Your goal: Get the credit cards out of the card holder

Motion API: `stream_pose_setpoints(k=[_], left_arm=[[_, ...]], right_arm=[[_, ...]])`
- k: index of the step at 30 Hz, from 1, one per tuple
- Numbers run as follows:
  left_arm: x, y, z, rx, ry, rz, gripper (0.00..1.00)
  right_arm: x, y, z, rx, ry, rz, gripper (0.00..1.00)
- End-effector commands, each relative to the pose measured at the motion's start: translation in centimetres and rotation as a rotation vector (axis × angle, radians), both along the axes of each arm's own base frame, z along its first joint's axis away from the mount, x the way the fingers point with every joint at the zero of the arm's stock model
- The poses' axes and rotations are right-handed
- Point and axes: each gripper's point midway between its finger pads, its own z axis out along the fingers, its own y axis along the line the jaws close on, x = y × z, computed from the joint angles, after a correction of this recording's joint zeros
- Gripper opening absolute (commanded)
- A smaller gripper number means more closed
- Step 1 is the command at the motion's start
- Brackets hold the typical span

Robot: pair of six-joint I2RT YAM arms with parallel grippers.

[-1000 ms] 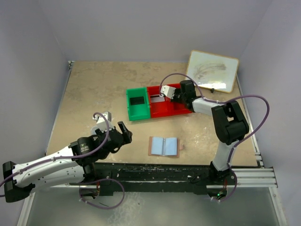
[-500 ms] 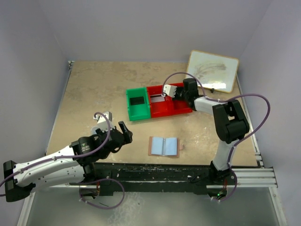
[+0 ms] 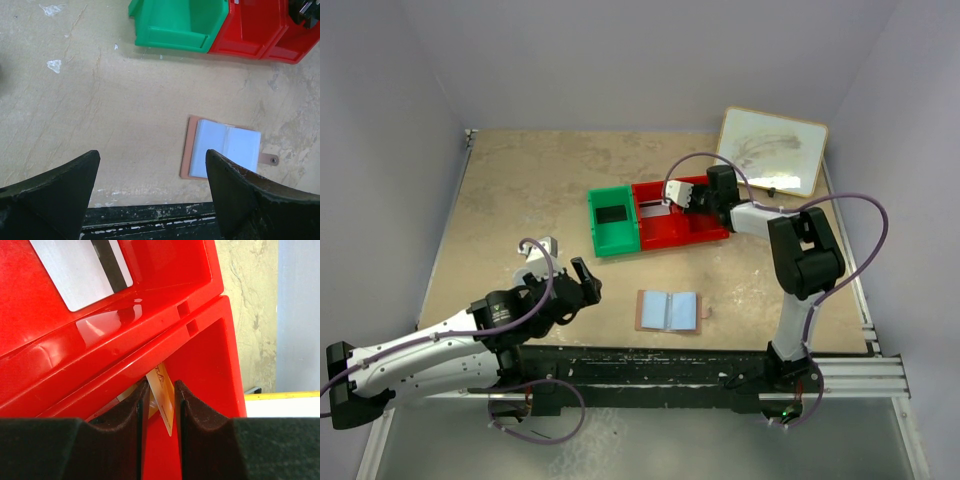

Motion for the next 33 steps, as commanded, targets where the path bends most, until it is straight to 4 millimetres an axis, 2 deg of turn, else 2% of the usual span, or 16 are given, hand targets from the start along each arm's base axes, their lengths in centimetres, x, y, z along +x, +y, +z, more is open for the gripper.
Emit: stream_pose_setpoints(k=[1, 5, 7, 8, 25, 27, 29, 32, 33], left_arm=[[0.3, -0.5, 1.4, -0.027, -0.029, -0.004, 0.84], [0.3, -0.5, 1.3, -0.026, -0.028, -0.005, 0.84], [0.3, -0.5, 1.2, -0.026, -0.026, -0.006, 0.84], [0.3, -0.6, 1.2, -0.025, -0.026, -0.007, 0.84], [0.2, -1.6, 0.8, -0.035, -0.011, -0.04, 0.83], [0.2, -1.7, 0.8, -0.037, -0.01, -0.04, 0.83], [0.2, -1.8, 0.7, -0.042, -0.009, -0.044, 0.83], [0.2, -2.1, 0.6, -0.054, -0.009, -0.048, 0.83], [0.2, -2.2, 0.6, -0.058, -0.01, -0.048, 0.84]], right_arm=[[0.9, 0.8, 1.9, 0.034, -0.02, 0.027, 0.3], [0.6, 0.9, 2.0, 0.05, -0.003, 0.027, 0.32], [0.1, 1.0, 1.9, 0.053, 0.025, 0.035, 0.44], [-0.1, 1.0, 1.9, 0.056, 0.038, 0.036, 0.45], [-0.1, 0.8, 5.9, 0.145, -0.012, -0.014, 0.48], [0.4, 0.3, 7.0, 0.162, -0.05, -0.059, 0.48], [0.8, -0.1, 9.0, 0.21, -0.093, -0.107, 0.48], [0.4, -0.2, 13.2, 0.371, -0.145, -0.199, 0.51], [-0.1, -0.6, 15.5, 0.447, -0.17, -0.246, 0.52]])
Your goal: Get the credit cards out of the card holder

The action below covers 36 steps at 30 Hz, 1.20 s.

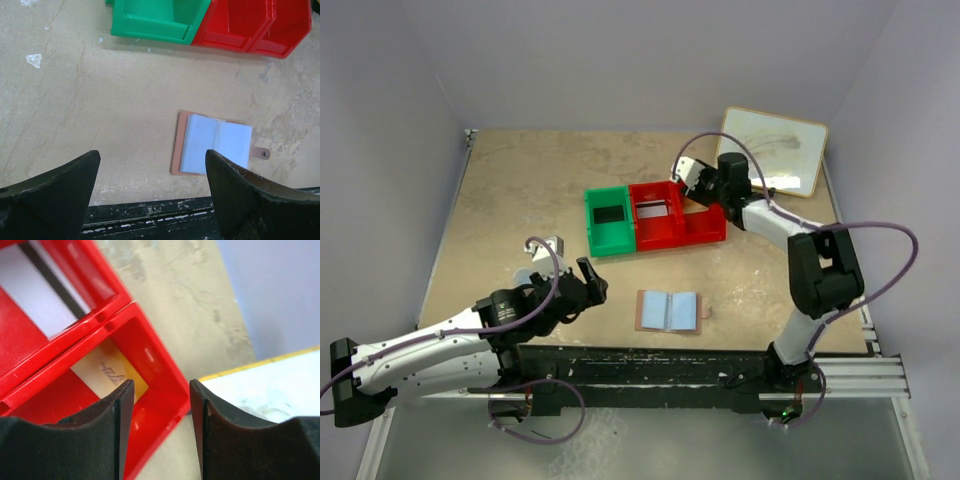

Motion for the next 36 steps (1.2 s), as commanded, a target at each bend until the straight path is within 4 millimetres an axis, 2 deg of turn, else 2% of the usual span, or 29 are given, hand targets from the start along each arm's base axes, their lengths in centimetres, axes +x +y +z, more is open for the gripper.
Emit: stream_pose_setpoints(k=[1, 3, 7, 10, 13, 14, 15, 17, 21, 23, 27, 29, 30, 33, 34, 36], left_arm=[[0.3, -1.0, 0.9, -0.043, -0.028, -0.017, 0.84], [0.4, -1.0, 0.8, -0.049, -0.029, -0.009, 0.84], [0.6, -0.5, 0.7, -0.065, -0.035, 0.034, 0.85], [0.9, 0.2, 0.9, -0.097, -0.055, 0.083, 0.85], [1.2, 1.0, 1.2, -0.122, -0.08, 0.127, 0.85], [1.3, 1.2, 1.3, -0.127, -0.086, 0.138, 0.85], [1.3, 1.4, 1.3, -0.13, -0.089, 0.148, 0.85], [1.4, 1.5, 1.3, -0.123, -0.093, 0.15, 0.87], [1.5, 1.7, 1.1, -0.081, -0.093, 0.156, 0.91], [1.6, 2.1, 0.8, -0.066, -0.092, 0.177, 0.93], [1.7, 2.3, 0.3, -0.059, -0.087, 0.198, 0.95], [1.8, 2.4, -0.1, -0.04, -0.086, 0.2, 0.95], [1.9, 2.4, -0.2, -0.03, -0.087, 0.202, 0.95], [2.2, 2.5, -0.3, 0.0, -0.089, 0.213, 0.95], [2.3, 2.5, -0.4, 0.006, -0.087, 0.218, 0.95], [2.6, 2.5, -0.8, 0.01, -0.069, 0.227, 0.95]], right_arm=[[-0.2, -0.8, 11.1, 0.343, -0.167, -0.203, 0.52], [-1.7, -1.3, 13.3, 0.532, -0.13, -0.312, 0.53], [-6.0, -0.7, 14.2, 0.83, 0.11, -0.447, 0.58], [-9.2, 0.2, 12.6, 0.941, 0.324, -0.518, 0.61], [-12.1, 0.2, 9.1, 1.086, 0.486, -0.647, 0.66], [-13.1, 0.2, 7.8, 1.107, 0.523, -0.67, 0.65], [-13.4, 0.0, 7.6, 1.13, 0.513, -0.683, 0.65], [-14.5, 0.2, 6.6, 1.15, 0.548, -0.716, 0.6], [-17.5, 1.6, 4.4, 1.029, 0.562, -0.849, 0.6], [-19.2, 2.2, 4.1, 0.992, 0.537, -0.907, 0.6], [-22.9, 1.2, 4.1, 0.914, 0.426, -1.105, 0.63], [-24.0, 0.9, 4.9, 0.893, 0.367, -1.166, 0.65], [-24.4, 1.2, 5.0, 0.88, 0.366, -1.173, 0.69], [-24.9, 2.4, 4.6, 0.911, 0.425, -1.178, 0.94], [-25.1, 3.1, 4.6, 0.953, 0.463, -1.152, 0.99], [-26.1, 4.6, 4.0, 1.045, 0.576, -1.091, 1.0]])
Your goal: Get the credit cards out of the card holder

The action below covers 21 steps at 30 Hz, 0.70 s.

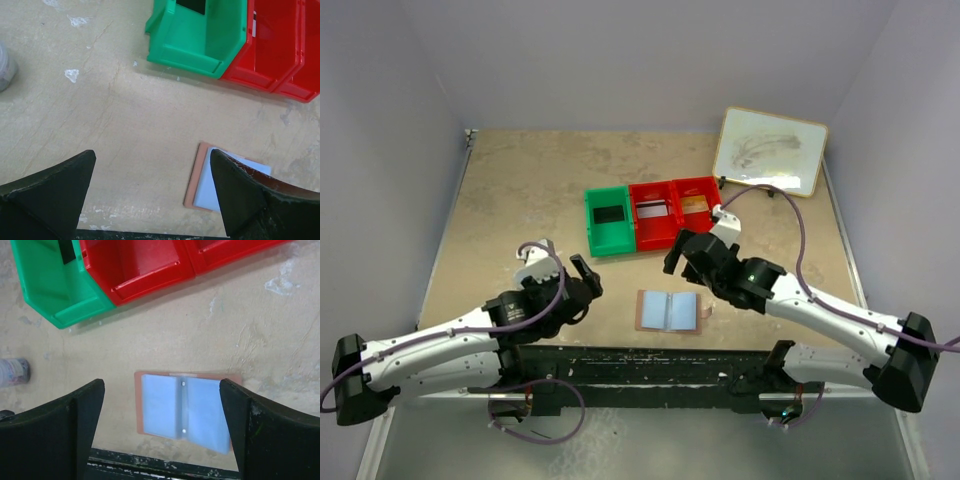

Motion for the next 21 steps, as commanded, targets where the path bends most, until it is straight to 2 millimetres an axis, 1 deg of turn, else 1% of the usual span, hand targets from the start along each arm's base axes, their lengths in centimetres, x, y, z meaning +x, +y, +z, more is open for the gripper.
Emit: stream_pose_setpoints(k=[1, 5, 6, 7, 8, 9, 11, 12, 14, 16, 17, 21], left_arm=[[1.0, 0.3, 0.0, -0.004, 0.009, 0.05, 0.95], [1.2, 0.5, -1.7, -0.031, 0.09, 0.06, 0.94], [1.3, 0.6, -2.0, -0.036, 0.103, 0.067, 0.94], [1.3, 0.6, -2.3, -0.037, 0.109, 0.068, 0.94], [1.2, 0.6, -2.4, -0.037, 0.111, 0.068, 0.94], [1.3, 0.7, -2.3, -0.038, 0.109, 0.069, 0.93], [1.4, 0.6, -2.2, -0.042, 0.103, 0.072, 0.94], [1.5, 0.6, -2.1, -0.046, 0.099, 0.072, 0.94], [1.5, 0.4, -2.1, -0.048, 0.099, 0.073, 0.94], [1.6, 0.3, -2.1, -0.046, 0.101, 0.071, 0.94], [1.6, 0.3, -2.2, -0.042, 0.104, 0.07, 0.93], [1.5, 0.3, -2.2, -0.036, 0.112, 0.067, 0.93]], right_arm=[[-1.1, 0.0, -0.3, 0.204, -0.001, -0.073, 1.0], [-2.2, 1.6, 1.0, 0.428, -0.074, 0.021, 1.0], [-2.5, 2.0, 1.2, 0.46, -0.085, 0.054, 0.97], [-2.8, 2.2, 1.2, 0.485, -0.081, 0.074, 0.89], [-2.9, 2.3, 1.0, 0.483, -0.074, 0.076, 0.84], [-2.7, 2.2, 0.8, 0.47, -0.076, 0.068, 0.83], [-3.0, 2.9, -0.2, 0.414, -0.025, 0.102, 0.81], [-3.2, 3.3, -1.1, 0.374, 0.016, 0.121, 0.8], [-3.4, 4.3, -3.0, 0.297, 0.098, 0.151, 0.73], [-3.4, 5.0, -5.1, 0.217, 0.167, 0.159, 0.65], [-3.5, 5.4, -5.7, 0.19, 0.185, 0.159, 0.63], [-3.5, 7.1, -6.3, 0.173, 0.205, 0.178, 0.6]])
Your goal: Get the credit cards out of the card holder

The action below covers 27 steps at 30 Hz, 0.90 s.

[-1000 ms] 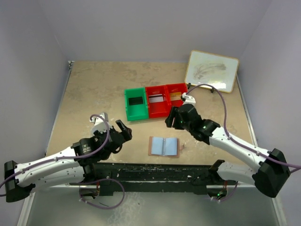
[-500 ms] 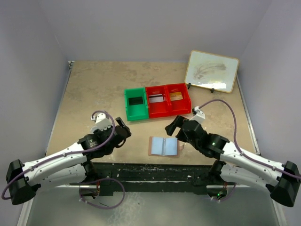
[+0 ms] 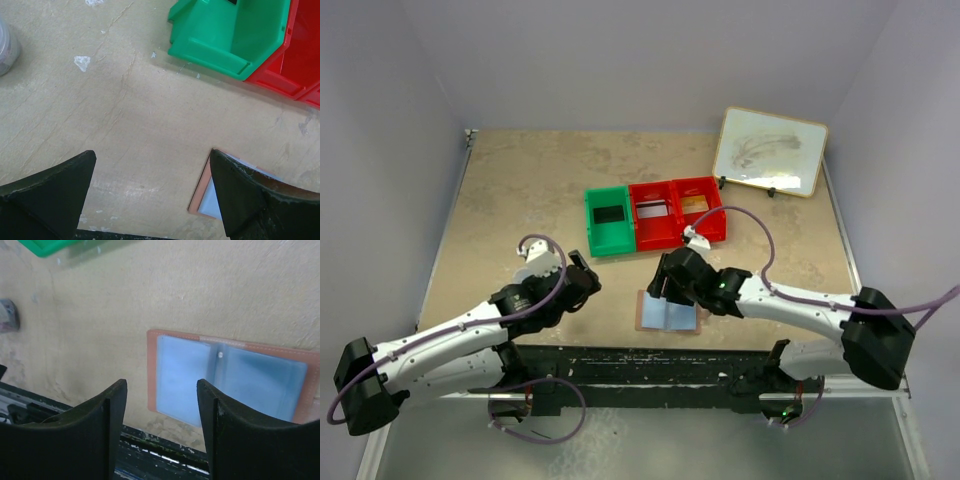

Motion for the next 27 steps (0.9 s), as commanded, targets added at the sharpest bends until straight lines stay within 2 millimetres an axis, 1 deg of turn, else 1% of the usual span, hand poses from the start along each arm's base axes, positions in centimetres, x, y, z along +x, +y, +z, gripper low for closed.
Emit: stream_pose_setpoints(k=[1, 4, 7, 11, 16, 21, 24, 27], left_arm=[[0.4, -0.3, 0.7, -0.021, -0.015, 0.005, 0.93], [0.3, -0.4, 0.7, -0.019, -0.014, -0.004, 0.93], [0.3, -0.3, 1.0, -0.023, -0.019, -0.005, 0.92], [0.3, -0.4, 1.3, -0.026, -0.029, -0.017, 0.92], [0.6, -1.5, 2.2, -0.057, -0.044, -0.056, 0.92], [0.6, -2.1, 2.1, -0.058, -0.036, -0.08, 0.92], [0.5, -2.3, 1.8, -0.055, -0.024, -0.087, 0.92], [0.5, -2.7, 1.5, -0.057, -0.015, -0.102, 0.92]], right_arm=[[-0.1, 1.8, 0.6, 0.009, 0.017, 0.024, 0.6], [-0.3, 1.7, -0.5, -0.008, 0.049, 0.007, 0.57], [-0.6, 1.6, -1.6, -0.027, 0.075, 0.007, 0.57], [-0.9, 1.9, -2.7, -0.052, 0.106, 0.031, 0.57], [-0.8, 2.1, -3.8, -0.087, 0.127, 0.038, 0.57], [-0.7, 2.3, -4.9, -0.133, 0.144, 0.059, 0.56], [-1.0, 1.7, -5.9, -0.168, 0.17, 0.047, 0.56], [-1.6, 0.7, -7.0, -0.202, 0.213, 0.013, 0.55]])
